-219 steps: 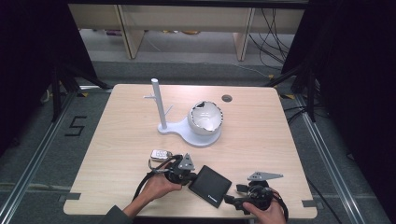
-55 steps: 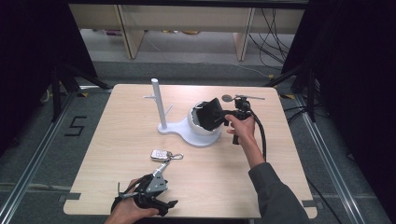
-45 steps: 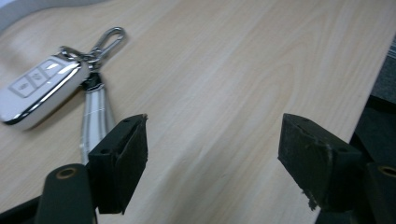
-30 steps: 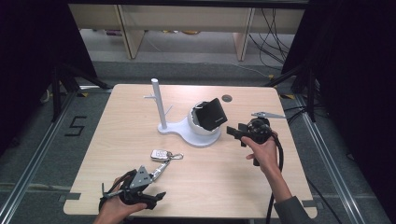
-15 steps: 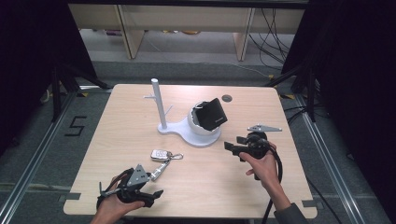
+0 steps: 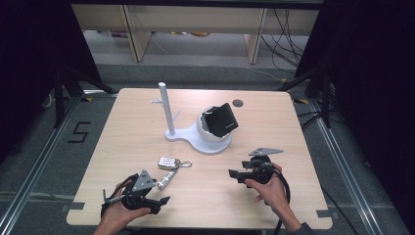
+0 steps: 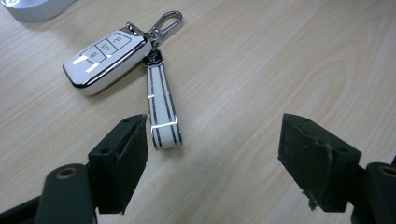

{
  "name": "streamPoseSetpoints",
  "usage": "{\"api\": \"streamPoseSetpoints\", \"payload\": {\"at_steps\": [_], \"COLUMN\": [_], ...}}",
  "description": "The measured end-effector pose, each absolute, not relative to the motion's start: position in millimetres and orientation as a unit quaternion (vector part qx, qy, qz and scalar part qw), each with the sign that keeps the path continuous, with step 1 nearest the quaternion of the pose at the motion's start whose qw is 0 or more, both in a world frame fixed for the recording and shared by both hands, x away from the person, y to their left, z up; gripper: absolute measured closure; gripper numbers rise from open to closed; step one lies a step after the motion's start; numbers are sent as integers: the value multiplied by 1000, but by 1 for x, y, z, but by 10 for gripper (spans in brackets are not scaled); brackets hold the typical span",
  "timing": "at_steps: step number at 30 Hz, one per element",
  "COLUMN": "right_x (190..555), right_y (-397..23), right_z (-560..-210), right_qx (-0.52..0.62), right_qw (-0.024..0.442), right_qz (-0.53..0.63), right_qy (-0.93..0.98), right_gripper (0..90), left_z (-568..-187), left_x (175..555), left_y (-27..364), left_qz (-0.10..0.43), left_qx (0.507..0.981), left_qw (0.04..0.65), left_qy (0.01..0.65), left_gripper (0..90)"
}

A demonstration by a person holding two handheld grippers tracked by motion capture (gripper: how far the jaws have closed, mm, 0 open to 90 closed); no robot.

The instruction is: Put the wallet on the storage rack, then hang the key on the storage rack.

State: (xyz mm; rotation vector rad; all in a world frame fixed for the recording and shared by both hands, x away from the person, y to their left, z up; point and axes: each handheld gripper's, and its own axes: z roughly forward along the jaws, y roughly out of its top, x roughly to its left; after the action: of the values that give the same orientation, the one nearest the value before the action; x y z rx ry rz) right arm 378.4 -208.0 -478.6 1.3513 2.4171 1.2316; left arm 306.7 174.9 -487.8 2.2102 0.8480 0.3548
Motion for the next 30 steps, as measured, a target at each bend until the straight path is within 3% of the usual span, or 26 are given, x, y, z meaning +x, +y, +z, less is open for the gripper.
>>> {"api": "streamPoseSetpoints", "payload": {"at_steps": [18, 30], "right_x": [344, 339], "right_y": [-209, -207], "right_z": [-490, -492], "right_qx": [446, 438], "right_qw": [33, 26], "right_qz": [384, 375], "right_qy": [807, 817], "right_gripper": [272, 272], "left_z": [-480, -471], "left_x": [311, 345], "left_y": [184, 167], "left_qz": [153, 150], "left_qx": [862, 869], "left_qw": [354, 346], "left_qy": [328, 320], "left_gripper": [226, 221]}}
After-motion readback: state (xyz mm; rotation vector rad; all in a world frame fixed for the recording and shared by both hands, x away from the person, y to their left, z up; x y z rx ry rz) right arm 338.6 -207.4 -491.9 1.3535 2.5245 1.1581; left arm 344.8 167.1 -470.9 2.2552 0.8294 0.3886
